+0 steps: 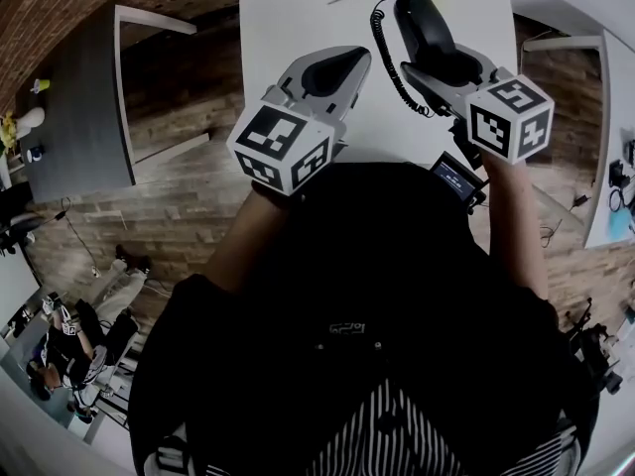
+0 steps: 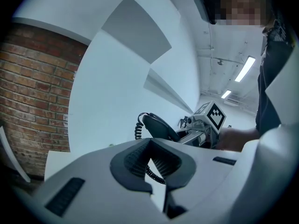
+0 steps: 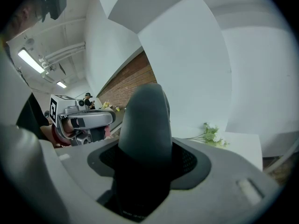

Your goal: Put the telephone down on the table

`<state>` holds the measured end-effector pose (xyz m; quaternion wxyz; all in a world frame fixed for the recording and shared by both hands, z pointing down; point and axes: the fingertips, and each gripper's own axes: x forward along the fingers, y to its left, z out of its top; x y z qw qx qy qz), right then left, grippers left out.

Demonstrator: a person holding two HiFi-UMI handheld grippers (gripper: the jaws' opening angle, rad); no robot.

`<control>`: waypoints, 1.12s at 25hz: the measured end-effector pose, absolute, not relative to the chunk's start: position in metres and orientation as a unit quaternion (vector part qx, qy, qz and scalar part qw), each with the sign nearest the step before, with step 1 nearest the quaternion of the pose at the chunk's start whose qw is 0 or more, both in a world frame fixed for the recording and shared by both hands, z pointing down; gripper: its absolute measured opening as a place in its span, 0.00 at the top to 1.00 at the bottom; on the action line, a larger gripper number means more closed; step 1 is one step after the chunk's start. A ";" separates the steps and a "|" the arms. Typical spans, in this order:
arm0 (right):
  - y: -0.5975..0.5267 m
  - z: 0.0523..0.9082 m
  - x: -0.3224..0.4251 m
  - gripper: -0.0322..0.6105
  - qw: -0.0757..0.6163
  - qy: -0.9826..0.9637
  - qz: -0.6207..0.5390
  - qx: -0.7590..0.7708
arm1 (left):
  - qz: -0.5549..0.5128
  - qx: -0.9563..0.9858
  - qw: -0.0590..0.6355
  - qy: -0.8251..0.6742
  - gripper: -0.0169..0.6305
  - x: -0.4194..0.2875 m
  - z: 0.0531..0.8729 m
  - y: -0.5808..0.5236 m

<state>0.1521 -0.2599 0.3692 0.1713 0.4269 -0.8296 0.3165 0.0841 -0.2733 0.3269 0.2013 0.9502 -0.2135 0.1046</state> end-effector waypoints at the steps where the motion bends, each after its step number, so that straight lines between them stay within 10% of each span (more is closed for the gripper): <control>1: -0.260 0.371 0.151 0.52 0.174 -0.829 0.317 0.426 | 0.105 0.950 0.203 -0.214 0.96 0.083 0.328 -0.273; 28: -0.306 0.461 0.091 0.52 0.258 -0.827 0.353 0.353 | 0.113 0.922 0.244 -0.279 0.96 0.011 0.367 -0.297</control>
